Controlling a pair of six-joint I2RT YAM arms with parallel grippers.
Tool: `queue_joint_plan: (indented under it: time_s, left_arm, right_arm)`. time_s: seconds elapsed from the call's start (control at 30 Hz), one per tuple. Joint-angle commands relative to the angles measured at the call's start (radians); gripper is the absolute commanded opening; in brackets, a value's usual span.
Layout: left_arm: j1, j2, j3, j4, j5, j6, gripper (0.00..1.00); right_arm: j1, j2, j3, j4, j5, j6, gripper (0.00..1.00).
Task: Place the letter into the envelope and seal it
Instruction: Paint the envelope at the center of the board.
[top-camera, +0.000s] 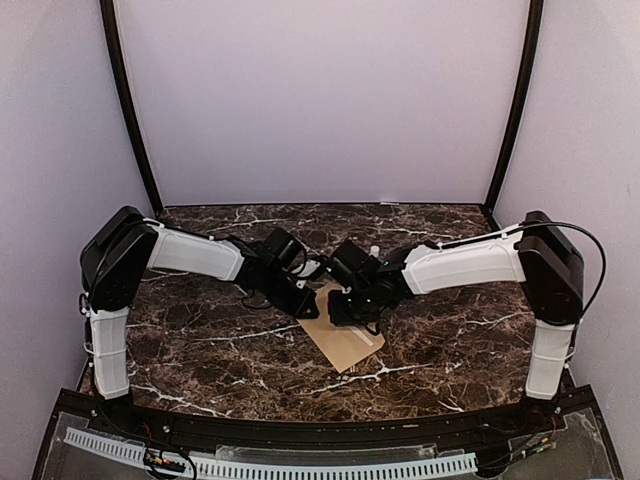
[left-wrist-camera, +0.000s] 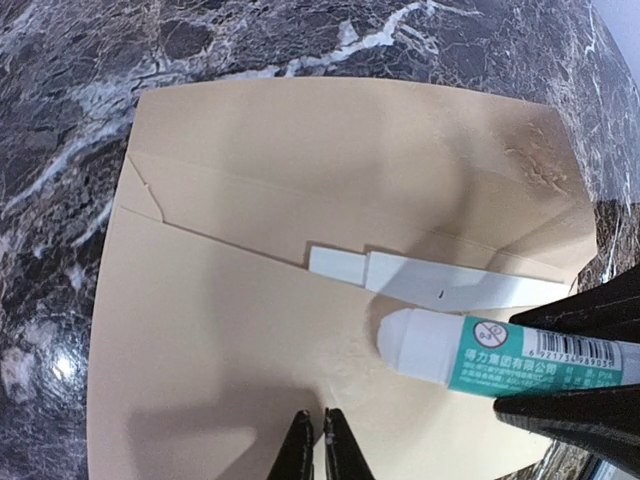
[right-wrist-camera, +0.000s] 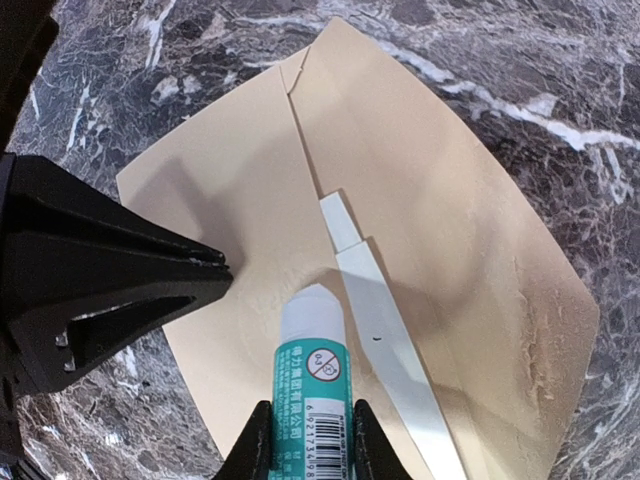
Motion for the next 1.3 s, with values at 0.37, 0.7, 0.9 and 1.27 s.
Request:
queue_joint_plan:
  time_s: [0.37, 0.7, 0.9, 1.27]
  left_arm:
    - [-0.006, 0.027, 0.009, -0.062, -0.027, -0.011, 0.07]
    - [-0.005, 0.031, 0.009, -0.061, -0.022, -0.006, 0.06]
    - [-0.005, 0.032, 0.009, -0.059, -0.012, -0.006, 0.06]
    - [-0.005, 0.033, 0.012, -0.061, -0.004, -0.006, 0.06]
  right_arm:
    - [0.028, -0.121, -0.108, -0.155, -0.074, 0.023, 0.05]
    - [0.056, -0.129, -0.091, -0.188, -0.099, 0.025, 0.05]
    - [0.057, -0.111, -0.053, -0.189, -0.083, 0.022, 0.04]
    - [0.059, -0.041, -0.011, -0.191, -0.091, -0.002, 0.04]
